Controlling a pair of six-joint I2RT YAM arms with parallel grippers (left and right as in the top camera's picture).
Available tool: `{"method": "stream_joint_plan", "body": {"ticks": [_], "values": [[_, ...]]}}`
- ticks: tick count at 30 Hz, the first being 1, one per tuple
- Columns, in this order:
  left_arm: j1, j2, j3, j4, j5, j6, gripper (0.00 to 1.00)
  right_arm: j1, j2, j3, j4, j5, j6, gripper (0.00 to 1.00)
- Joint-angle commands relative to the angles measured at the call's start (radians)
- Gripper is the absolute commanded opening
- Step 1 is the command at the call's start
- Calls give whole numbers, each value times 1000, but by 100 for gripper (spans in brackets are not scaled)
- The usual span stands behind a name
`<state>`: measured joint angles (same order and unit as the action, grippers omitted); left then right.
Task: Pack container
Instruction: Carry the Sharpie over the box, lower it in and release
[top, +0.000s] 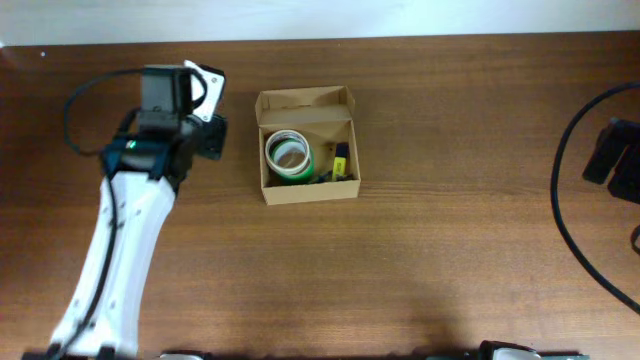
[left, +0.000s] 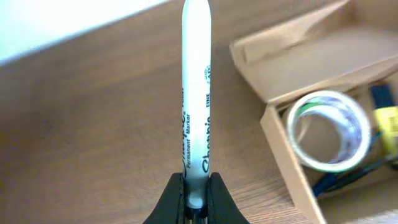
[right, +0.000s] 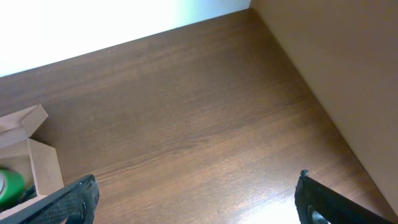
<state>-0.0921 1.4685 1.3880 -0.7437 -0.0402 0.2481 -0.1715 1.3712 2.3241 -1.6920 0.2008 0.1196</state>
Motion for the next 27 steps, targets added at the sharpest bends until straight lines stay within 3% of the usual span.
{"method": "stream_joint_plan", "body": {"ticks": [1, 12, 18, 27], "values": [[-7, -8, 4, -9, 132, 39, 2, -6, -13, -3, -6, -6, -5, 99], [-195, 76, 4, -37, 195, 133, 2, -6, -13, -3, -6, -13, -5, 99], [-313, 177, 4, -43, 217, 294, 2, -6, -13, -2, -6, -13, -5, 99], [-331, 324, 4, -80, 247, 500, 2, -6, -13, -2, -6, -13, -4, 99]]}}
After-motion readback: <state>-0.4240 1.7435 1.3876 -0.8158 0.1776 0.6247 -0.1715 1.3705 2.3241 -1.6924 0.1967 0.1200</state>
